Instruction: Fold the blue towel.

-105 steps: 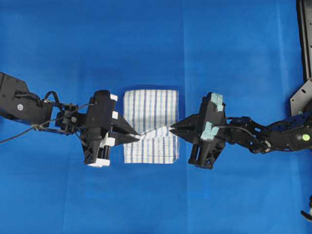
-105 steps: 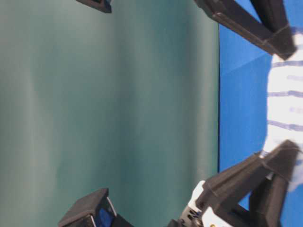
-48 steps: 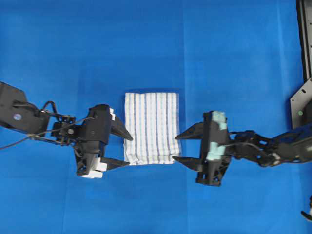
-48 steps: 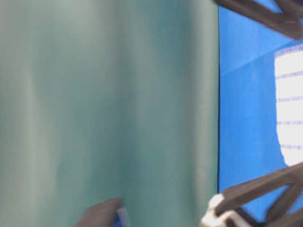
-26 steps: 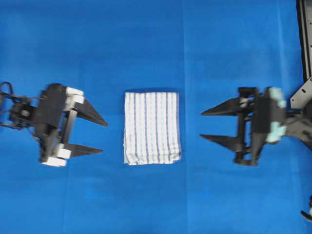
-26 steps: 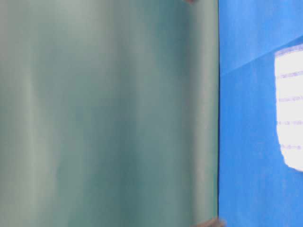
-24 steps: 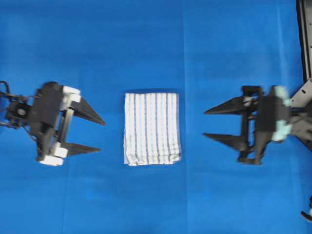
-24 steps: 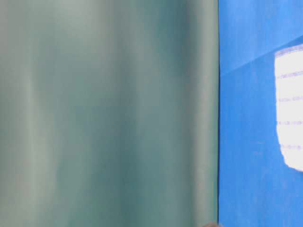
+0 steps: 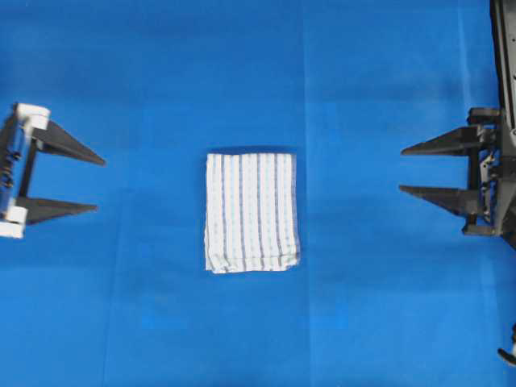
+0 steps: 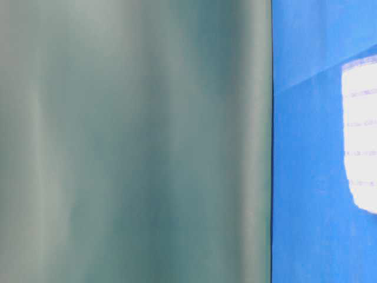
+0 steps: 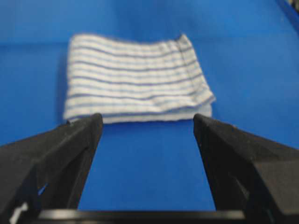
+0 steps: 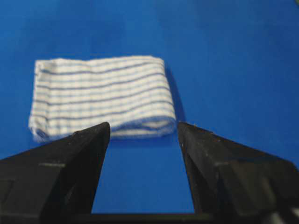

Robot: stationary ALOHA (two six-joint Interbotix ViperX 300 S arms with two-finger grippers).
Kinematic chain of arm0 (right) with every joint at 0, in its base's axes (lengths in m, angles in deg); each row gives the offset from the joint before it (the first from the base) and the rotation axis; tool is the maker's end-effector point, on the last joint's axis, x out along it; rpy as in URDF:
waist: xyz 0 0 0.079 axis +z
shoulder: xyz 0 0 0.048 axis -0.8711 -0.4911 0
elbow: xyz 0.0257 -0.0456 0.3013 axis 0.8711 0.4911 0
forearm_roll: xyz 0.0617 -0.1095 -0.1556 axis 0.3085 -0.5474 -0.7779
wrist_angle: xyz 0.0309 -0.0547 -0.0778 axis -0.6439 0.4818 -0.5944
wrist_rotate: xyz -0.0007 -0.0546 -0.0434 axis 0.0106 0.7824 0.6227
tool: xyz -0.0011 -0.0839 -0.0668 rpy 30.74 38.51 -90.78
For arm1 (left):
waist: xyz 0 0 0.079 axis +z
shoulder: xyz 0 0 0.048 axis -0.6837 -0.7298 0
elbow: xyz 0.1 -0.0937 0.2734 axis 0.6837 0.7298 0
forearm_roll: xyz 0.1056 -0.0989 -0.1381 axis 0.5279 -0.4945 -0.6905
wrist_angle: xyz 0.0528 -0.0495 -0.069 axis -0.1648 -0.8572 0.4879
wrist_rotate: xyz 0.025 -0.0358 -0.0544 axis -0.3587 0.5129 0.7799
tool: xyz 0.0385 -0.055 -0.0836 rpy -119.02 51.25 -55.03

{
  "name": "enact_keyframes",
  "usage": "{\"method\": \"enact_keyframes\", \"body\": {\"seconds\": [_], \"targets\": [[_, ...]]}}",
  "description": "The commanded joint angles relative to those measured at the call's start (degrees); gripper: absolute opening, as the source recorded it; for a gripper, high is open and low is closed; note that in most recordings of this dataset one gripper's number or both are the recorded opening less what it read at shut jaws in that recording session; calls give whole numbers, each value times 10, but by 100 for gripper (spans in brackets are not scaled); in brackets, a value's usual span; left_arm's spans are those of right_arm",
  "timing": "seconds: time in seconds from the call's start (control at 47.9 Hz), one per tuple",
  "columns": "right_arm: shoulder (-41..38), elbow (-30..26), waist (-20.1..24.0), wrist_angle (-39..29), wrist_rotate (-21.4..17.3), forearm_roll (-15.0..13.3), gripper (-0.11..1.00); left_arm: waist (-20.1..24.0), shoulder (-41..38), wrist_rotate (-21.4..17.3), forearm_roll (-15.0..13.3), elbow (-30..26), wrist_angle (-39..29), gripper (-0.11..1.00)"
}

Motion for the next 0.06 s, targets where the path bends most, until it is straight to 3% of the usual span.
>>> {"method": "enact_keyframes", "body": {"seconds": [0.0,0.042], "targets": [[13,12,1,7,-1,4,92,15,40,-4,2,23,3,75],[13,19,1,11,-2,7,92,20,57,-4,2,36,3,75]]}}
